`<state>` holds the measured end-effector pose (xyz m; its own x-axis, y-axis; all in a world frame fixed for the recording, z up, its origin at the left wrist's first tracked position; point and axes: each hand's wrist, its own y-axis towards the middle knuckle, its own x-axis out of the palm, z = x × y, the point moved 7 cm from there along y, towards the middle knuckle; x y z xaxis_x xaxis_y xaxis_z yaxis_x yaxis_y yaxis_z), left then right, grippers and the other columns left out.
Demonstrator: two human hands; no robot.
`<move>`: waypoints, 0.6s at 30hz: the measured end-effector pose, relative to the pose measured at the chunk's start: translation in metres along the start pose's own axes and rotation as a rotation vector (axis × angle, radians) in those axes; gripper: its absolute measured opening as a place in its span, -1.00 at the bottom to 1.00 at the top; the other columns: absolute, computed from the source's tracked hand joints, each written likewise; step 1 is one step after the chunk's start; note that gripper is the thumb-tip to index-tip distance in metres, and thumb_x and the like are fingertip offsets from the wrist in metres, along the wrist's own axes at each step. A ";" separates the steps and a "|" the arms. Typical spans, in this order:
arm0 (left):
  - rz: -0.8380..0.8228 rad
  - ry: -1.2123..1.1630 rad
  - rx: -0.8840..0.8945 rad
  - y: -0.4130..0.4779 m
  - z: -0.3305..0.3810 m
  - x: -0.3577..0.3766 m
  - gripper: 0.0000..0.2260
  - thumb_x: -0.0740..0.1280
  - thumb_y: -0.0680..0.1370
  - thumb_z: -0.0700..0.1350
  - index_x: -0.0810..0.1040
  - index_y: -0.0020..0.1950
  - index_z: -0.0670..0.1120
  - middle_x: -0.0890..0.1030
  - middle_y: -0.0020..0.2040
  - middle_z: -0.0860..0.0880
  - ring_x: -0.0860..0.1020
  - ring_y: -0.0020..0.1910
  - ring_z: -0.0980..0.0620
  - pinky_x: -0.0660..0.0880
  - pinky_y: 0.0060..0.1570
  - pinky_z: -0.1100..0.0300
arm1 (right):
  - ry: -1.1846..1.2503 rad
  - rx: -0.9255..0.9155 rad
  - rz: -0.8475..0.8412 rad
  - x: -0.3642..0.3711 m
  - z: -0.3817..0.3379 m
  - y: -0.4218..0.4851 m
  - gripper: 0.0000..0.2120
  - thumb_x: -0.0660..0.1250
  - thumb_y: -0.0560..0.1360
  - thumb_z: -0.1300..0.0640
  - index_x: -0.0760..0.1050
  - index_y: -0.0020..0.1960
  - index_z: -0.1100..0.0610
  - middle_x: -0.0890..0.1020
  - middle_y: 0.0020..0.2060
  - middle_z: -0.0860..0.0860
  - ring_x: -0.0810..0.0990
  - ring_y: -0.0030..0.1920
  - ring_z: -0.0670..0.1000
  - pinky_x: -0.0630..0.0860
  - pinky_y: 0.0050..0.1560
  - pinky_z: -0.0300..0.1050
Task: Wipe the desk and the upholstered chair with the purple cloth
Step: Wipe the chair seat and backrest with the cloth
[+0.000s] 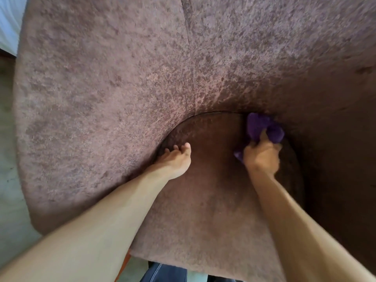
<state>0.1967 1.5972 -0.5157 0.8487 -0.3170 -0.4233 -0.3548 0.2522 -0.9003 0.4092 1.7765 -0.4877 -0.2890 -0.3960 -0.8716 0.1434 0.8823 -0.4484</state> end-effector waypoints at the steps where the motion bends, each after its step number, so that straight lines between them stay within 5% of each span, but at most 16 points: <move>1: 0.002 -0.013 -0.011 -0.001 0.000 0.001 -0.34 -0.24 0.62 0.30 -0.01 0.65 0.00 -0.03 0.66 -0.08 -0.06 0.64 -0.12 -0.14 0.54 -0.14 | 0.045 0.001 -0.041 0.012 -0.017 -0.014 -0.42 0.28 0.59 0.02 0.28 0.59 -0.14 0.39 0.40 0.28 0.59 0.22 0.34 0.50 0.23 0.06; 6: 0.048 -0.155 -0.012 -0.003 -0.003 -0.010 -0.28 -0.24 0.63 0.30 0.21 0.60 -0.11 0.20 0.60 -0.22 0.17 0.59 -0.18 0.08 0.55 -0.08 | -0.146 -0.545 -0.441 0.077 -0.116 -0.106 -0.60 0.21 0.63 -0.13 0.39 0.46 -0.14 0.45 0.22 0.16 0.64 0.09 0.31 0.54 0.13 0.08; 9: 0.063 -0.179 -0.009 -0.004 -0.004 -0.016 -0.24 -0.27 0.60 0.34 0.32 0.57 -0.07 0.26 0.59 -0.20 0.23 0.57 -0.18 0.12 0.54 -0.11 | -0.254 -0.602 -0.388 0.067 -0.114 -0.099 -0.54 0.25 0.61 -0.11 0.30 0.49 -0.24 0.41 0.21 0.12 0.66 0.02 0.29 0.55 0.08 0.11; 13: 0.026 -0.187 0.031 -0.004 0.002 -0.017 -0.30 -0.25 0.62 0.32 0.32 0.57 0.02 0.23 0.62 -0.07 0.18 0.59 -0.11 0.04 0.57 -0.08 | -0.326 -0.439 -0.210 0.023 -0.077 -0.034 -0.26 0.38 0.53 -0.02 0.12 0.59 -0.30 0.37 0.29 0.15 0.67 0.10 0.27 0.57 0.14 0.08; 18: -0.006 -0.205 0.056 -0.003 0.005 -0.013 -0.34 -0.23 0.64 0.30 0.28 0.59 0.02 0.17 0.64 -0.07 0.12 0.61 -0.10 0.00 0.57 -0.04 | -0.061 -0.058 -0.070 -0.006 0.003 0.002 -0.39 0.26 0.59 -0.06 0.17 0.59 -0.29 0.42 0.37 0.25 0.61 0.20 0.31 0.51 0.23 0.10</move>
<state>0.1890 1.6052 -0.5067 0.9148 -0.1272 -0.3834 -0.3321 0.3036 -0.8931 0.4144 1.7796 -0.4839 -0.2382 -0.4705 -0.8497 0.0696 0.8643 -0.4981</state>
